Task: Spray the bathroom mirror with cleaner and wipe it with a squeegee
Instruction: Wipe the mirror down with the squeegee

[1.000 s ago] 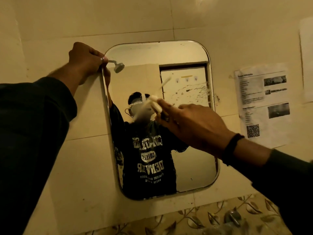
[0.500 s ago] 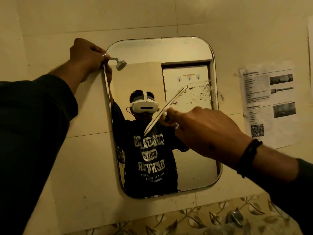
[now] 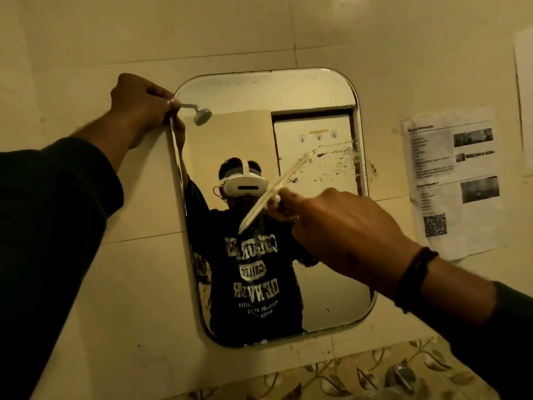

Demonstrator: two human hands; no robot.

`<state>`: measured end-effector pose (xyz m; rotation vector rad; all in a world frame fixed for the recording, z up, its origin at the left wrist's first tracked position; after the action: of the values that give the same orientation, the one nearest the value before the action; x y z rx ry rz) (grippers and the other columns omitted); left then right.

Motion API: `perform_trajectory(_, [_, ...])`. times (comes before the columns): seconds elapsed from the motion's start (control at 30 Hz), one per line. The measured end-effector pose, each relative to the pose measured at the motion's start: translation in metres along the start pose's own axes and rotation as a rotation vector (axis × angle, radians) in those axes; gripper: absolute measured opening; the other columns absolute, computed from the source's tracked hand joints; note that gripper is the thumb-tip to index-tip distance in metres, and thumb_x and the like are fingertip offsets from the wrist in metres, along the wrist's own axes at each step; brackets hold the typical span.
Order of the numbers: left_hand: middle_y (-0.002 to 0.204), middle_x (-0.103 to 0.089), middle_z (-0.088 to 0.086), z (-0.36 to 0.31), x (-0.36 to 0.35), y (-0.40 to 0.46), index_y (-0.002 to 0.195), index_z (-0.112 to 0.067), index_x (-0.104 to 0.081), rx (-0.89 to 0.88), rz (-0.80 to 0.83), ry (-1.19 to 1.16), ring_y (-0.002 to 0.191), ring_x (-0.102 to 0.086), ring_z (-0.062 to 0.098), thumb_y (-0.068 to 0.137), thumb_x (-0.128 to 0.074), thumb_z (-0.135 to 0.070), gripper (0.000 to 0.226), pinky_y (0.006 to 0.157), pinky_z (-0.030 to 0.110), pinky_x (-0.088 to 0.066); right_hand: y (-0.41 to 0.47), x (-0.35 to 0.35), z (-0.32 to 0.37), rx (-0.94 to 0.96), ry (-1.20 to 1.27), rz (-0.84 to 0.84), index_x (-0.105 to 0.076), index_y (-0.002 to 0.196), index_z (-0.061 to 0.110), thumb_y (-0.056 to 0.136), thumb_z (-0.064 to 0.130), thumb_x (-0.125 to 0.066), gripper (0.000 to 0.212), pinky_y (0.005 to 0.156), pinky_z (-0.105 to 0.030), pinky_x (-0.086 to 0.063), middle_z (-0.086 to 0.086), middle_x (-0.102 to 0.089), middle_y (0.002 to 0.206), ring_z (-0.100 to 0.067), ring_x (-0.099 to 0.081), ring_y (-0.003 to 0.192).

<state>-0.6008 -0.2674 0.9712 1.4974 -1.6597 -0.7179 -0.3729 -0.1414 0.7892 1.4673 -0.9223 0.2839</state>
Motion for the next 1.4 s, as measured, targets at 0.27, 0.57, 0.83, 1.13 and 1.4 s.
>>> perform_trajectory(0.27, [0.109,-0.068,0.009,0.002,0.0,0.001,0.11,-0.01,-0.07,0.02,-0.013,0.008,0.097,-0.066,0.019,0.085,-0.073,-0.013,0.025,0.087,0.031,-0.055,0.017,0.014,0.006,0.009,0.055,-0.033,-0.045,0.136,0.027,0.104,0.032,-0.039,0.034,0.039,-0.018,-0.031,0.01,-0.036,0.066,-0.004,-0.041,0.049])
perform_trajectory(0.57, [0.109,-0.067,0.01,0.002,0.0,0.0,0.112,-0.007,-0.069,0.013,-0.022,0.005,0.092,-0.065,0.018,0.086,-0.072,-0.011,0.026,0.079,0.026,-0.053,0.005,-0.002,0.003,0.012,0.04,-0.026,-0.031,0.147,0.028,0.103,0.026,-0.04,0.045,0.038,-0.017,-0.03,0.012,-0.039,0.068,-0.003,-0.038,0.047])
perform_trajectory(0.83, [0.108,-0.069,0.008,0.0,0.002,0.0,0.11,-0.01,-0.071,0.013,-0.043,0.025,0.094,-0.064,0.016,0.085,-0.073,-0.012,0.025,0.07,0.02,-0.049,0.001,0.01,-0.008,-0.014,0.061,0.003,-0.034,0.146,0.028,0.104,0.029,-0.038,0.043,0.044,-0.017,-0.04,0.008,-0.047,0.073,-0.005,-0.048,0.054])
perform_trajectory(1.13, [0.102,-0.067,0.009,0.0,0.001,-0.001,0.111,-0.006,-0.07,-0.009,-0.025,0.011,0.086,-0.065,0.017,0.086,-0.071,-0.009,0.025,0.061,0.015,-0.048,0.018,0.015,-0.026,-0.092,0.141,-0.052,-0.038,0.143,0.03,0.103,0.035,-0.038,0.04,0.046,-0.021,-0.036,0.004,-0.057,0.078,-0.009,-0.053,0.059])
perform_trajectory(1.4, [0.09,-0.066,0.004,-0.001,0.0,-0.002,0.108,-0.007,-0.07,-0.002,-0.021,0.013,0.068,-0.062,0.006,0.087,-0.07,-0.01,0.022,0.051,0.011,-0.049,-0.002,0.015,-0.036,-0.135,0.162,0.015,-0.039,0.143,0.029,0.1,0.038,-0.037,0.044,0.047,-0.021,-0.037,0.007,-0.055,0.079,-0.008,-0.052,0.061])
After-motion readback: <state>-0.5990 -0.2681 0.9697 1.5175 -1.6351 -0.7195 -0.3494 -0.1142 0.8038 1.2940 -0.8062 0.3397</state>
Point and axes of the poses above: each hand's wrist, its own y-axis towards the middle knuckle, its own x-axis out of the back of the hand, z = x × y, the point moved 10 cm from there along y, towards the middle knuckle
